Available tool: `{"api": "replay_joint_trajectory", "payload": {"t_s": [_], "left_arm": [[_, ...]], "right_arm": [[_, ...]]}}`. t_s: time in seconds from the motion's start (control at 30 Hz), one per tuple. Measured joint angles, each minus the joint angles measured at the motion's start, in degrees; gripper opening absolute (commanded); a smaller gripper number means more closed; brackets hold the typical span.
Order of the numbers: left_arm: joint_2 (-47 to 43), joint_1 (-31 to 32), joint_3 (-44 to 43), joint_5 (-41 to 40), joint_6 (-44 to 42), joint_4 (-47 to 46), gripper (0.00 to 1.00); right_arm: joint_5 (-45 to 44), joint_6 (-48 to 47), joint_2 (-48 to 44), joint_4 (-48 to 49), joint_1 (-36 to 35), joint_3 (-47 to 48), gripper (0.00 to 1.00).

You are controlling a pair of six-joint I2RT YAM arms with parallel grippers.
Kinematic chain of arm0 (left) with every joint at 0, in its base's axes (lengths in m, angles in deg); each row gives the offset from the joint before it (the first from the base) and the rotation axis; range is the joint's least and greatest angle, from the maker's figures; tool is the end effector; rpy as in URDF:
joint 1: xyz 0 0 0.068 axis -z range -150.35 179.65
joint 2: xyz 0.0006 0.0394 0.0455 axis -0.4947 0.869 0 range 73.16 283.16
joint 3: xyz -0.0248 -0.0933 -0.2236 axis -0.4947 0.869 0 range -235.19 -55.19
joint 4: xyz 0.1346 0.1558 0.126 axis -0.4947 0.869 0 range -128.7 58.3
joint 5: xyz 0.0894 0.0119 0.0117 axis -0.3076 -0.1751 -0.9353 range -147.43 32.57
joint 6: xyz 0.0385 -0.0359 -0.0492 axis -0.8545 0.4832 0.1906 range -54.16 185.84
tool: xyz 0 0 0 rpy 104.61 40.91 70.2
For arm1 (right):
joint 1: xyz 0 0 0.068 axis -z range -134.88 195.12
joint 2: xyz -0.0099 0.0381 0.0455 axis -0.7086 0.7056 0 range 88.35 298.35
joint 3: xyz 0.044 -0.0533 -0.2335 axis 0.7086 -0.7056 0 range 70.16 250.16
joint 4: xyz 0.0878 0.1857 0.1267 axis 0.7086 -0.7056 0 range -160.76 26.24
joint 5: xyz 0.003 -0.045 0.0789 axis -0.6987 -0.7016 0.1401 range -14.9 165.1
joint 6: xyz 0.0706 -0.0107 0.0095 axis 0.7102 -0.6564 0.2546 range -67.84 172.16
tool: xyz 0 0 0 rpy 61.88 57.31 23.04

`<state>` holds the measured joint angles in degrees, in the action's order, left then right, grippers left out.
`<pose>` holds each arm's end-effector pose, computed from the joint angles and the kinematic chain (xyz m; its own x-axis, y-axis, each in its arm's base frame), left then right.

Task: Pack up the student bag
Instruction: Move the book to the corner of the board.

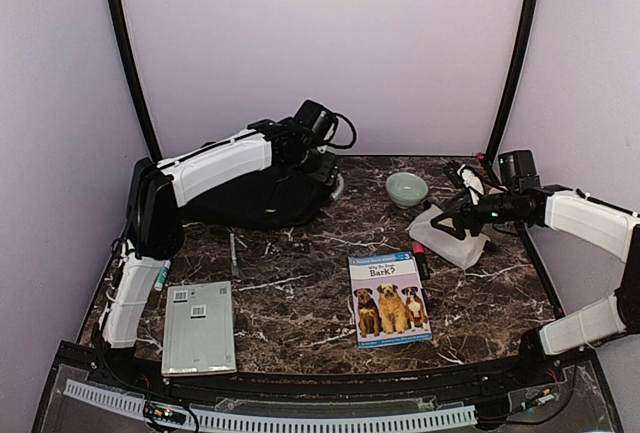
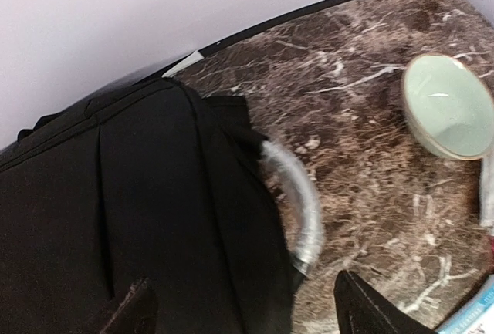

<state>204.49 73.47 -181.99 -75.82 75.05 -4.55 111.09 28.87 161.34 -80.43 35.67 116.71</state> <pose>0.3766 -0.3352 0.2495 -0.5218 0.2903 -0.8021 0.4009 0.9135 0.0698 0.2582 0.0785 0.2076 -0.3994 -0.3909 -0.8293 -0.7773 0.6240 0.0802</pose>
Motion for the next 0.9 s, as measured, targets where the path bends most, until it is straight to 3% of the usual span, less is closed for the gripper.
{"api": "replay_joint_trajectory", "payload": {"t_s": [0.23, 0.3, 0.47, 0.9], "left_arm": [[8.5, -2.8, -3.6, -3.2, -3.8, 2.8, 0.87], [10.2, -2.8, -4.2, -3.5, -4.3, 2.9, 0.93], [12.9, -2.3, -5.1, -2.8, -4.9, 2.6, 0.94], [13.2, -2.0, -5.2, 8.3, -3.3, -0.5, 0.9]], "right_arm": [[-0.3, 0.0, -0.1, 0.2, 0.0, -0.1, 0.75], [-0.3, 0.0, -0.1, 0.2, 0.0, -0.1, 0.75], [-0.3, 0.0, -0.1, 0.2, 0.0, -0.1, 0.75], [-0.3, 0.0, 0.3, 0.2, 0.0, -0.1, 0.75]]}}
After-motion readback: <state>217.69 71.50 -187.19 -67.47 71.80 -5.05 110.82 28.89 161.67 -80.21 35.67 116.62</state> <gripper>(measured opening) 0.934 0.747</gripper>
